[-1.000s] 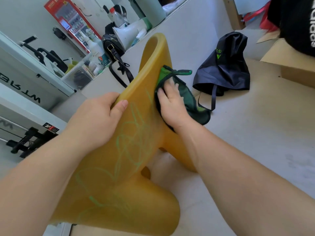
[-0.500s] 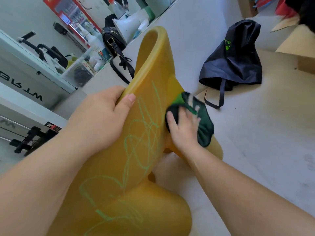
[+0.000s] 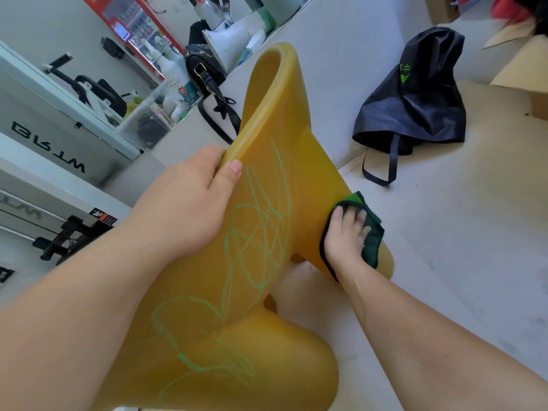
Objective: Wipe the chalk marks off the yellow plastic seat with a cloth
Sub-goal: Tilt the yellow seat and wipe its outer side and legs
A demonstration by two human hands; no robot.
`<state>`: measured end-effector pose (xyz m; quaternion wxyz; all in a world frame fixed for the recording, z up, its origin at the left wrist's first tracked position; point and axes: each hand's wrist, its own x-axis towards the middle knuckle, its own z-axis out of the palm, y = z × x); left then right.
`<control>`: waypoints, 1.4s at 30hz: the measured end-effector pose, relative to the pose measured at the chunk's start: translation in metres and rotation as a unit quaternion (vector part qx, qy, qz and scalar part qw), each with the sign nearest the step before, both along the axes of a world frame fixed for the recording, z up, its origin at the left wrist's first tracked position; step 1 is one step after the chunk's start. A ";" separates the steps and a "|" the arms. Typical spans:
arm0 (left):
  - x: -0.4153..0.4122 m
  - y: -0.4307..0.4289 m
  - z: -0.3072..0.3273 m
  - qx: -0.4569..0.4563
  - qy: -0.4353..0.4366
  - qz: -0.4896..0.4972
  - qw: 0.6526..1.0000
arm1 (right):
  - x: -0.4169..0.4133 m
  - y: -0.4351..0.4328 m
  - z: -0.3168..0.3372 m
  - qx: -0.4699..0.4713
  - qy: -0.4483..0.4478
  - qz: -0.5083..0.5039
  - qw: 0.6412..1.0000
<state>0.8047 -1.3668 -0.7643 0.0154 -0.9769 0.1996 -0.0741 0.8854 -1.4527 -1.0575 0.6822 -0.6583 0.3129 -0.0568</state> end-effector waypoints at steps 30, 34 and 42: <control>-0.028 0.066 0.004 -0.210 0.163 0.012 0.964 | 0.003 -0.020 0.197 -0.032 -0.374 -0.073 0.924; -0.024 0.068 0.003 -0.212 0.156 0.004 0.965 | 0.013 -0.014 0.183 -0.017 -0.359 -0.082 0.930; -0.024 0.069 0.005 -0.245 0.173 0.011 0.954 | -0.098 0.141 0.143 -0.022 -0.315 -0.043 0.948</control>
